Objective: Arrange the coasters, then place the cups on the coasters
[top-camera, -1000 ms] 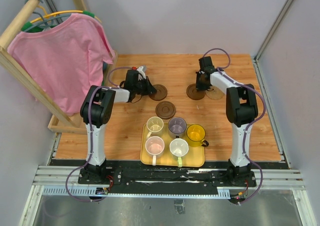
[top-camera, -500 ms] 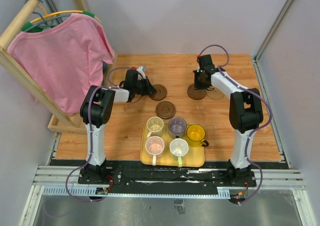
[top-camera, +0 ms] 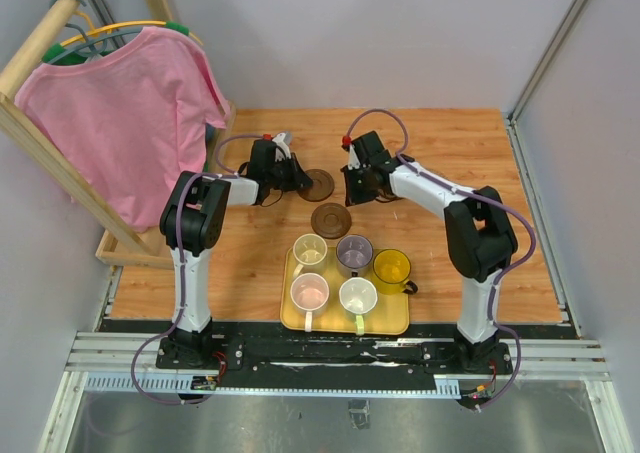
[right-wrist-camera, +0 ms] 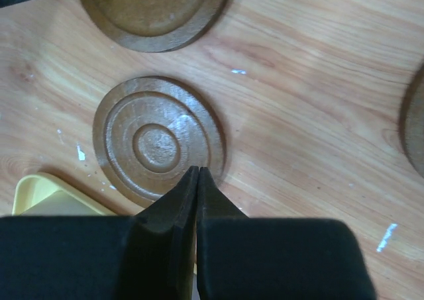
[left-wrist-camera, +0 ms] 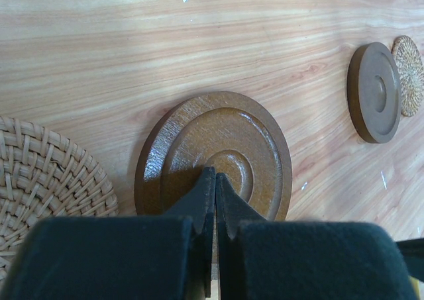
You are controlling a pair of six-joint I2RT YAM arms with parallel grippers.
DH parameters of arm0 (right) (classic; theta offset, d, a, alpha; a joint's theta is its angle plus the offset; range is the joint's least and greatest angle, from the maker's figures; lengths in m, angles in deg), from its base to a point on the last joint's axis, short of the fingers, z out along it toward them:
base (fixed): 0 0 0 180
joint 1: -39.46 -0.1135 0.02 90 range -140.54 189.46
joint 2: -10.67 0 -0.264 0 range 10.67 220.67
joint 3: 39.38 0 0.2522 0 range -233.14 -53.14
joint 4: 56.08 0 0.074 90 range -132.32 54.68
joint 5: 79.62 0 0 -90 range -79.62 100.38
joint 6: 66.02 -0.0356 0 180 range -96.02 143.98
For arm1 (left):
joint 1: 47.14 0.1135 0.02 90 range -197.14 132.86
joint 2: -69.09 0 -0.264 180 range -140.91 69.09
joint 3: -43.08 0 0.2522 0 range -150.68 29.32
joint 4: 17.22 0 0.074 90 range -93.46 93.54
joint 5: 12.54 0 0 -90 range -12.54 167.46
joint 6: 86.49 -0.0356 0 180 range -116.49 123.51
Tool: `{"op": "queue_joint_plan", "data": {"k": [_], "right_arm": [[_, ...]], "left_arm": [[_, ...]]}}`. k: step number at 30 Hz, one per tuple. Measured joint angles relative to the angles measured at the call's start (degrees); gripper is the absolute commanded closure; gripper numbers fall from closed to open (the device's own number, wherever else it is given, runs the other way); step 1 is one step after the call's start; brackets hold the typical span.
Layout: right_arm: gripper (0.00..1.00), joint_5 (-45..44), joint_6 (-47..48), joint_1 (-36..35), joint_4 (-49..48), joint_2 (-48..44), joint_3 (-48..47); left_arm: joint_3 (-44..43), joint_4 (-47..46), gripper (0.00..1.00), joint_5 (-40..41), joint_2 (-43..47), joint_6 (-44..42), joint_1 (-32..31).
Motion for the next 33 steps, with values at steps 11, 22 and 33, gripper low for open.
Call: {"op": "queue_joint_plan", "data": {"k": [11, 22, 33], "right_arm": [[0.99, 3.5, 0.0, -4.2, -0.2, 3.8, -1.1], [0.99, 3.3, -0.8, -6.3, 0.1, 6.9, -1.7], [0.99, -2.4, -4.4, -3.5, 4.5, 9.6, -6.8]], "left_arm": [[0.5, -0.7, 0.99, -0.1, 0.0, 0.8, 0.1], [0.6, -0.8, 0.99, -0.1, 0.0, 0.8, 0.2], [0.6, -0.6, 0.99, -0.1, 0.0, 0.8, 0.2]]}}
